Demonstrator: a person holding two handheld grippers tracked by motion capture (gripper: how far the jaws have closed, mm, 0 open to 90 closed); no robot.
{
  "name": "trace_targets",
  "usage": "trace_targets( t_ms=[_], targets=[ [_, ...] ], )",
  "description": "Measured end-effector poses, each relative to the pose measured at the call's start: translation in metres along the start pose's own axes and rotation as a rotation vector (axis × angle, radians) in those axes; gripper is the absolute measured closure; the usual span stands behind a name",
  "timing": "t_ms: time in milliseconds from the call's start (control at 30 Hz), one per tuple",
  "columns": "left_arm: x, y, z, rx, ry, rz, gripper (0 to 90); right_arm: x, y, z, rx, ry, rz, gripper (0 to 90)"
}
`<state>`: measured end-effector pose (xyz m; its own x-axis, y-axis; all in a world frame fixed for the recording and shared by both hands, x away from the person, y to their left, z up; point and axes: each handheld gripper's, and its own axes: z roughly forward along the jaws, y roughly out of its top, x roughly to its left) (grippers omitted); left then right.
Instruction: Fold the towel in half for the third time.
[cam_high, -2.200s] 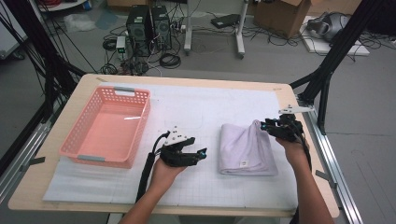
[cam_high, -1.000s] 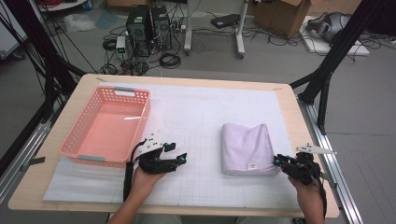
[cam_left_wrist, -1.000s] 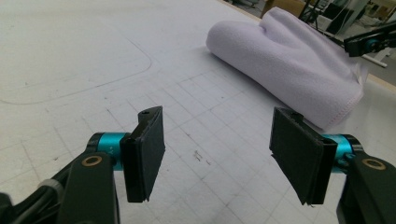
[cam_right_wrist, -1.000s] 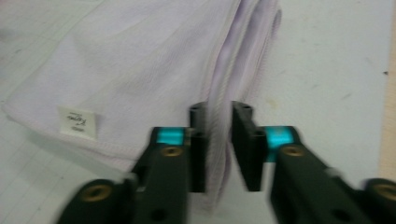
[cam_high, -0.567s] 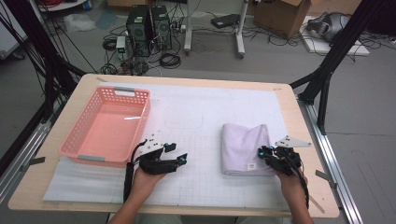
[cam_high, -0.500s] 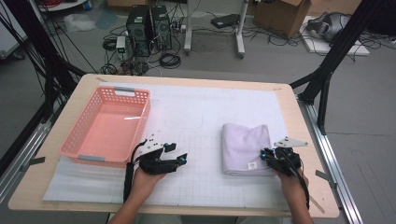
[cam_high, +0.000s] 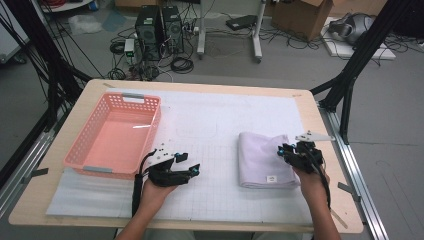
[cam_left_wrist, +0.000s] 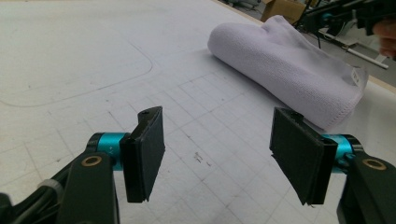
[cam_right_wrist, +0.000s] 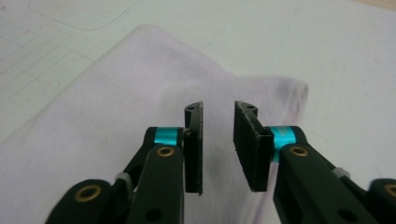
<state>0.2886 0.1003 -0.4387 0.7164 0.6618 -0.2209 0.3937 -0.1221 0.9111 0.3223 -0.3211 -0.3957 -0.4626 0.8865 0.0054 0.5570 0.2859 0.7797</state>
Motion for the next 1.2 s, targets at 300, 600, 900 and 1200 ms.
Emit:
trace_targets(
  t_ms=[300, 600, 900, 1200],
  targets=[
    [-0.001, -0.001, 0.001, 0.014, -0.003, 0.016, 35.6, 0.005, 0.025, 0.054, 0.098, 0.020, -0.043, 74.0],
    [0.000, -0.001, 0.001, 0.014, 0.001, 0.018, 35.6, 0.027, 0.035, 0.089, 0.094, 0.076, -0.096, 73.0],
    [0.000, -0.001, 0.001, 0.014, -0.001, 0.017, 35.7, -0.004, 0.027, 0.050, 0.036, -0.030, -0.037, 75.7],
    [0.000, -0.001, 0.002, 0.012, -0.001, 0.015, 35.6, -0.032, -0.002, 0.044, 0.099, -0.158, 0.011, 77.3]
  ],
)
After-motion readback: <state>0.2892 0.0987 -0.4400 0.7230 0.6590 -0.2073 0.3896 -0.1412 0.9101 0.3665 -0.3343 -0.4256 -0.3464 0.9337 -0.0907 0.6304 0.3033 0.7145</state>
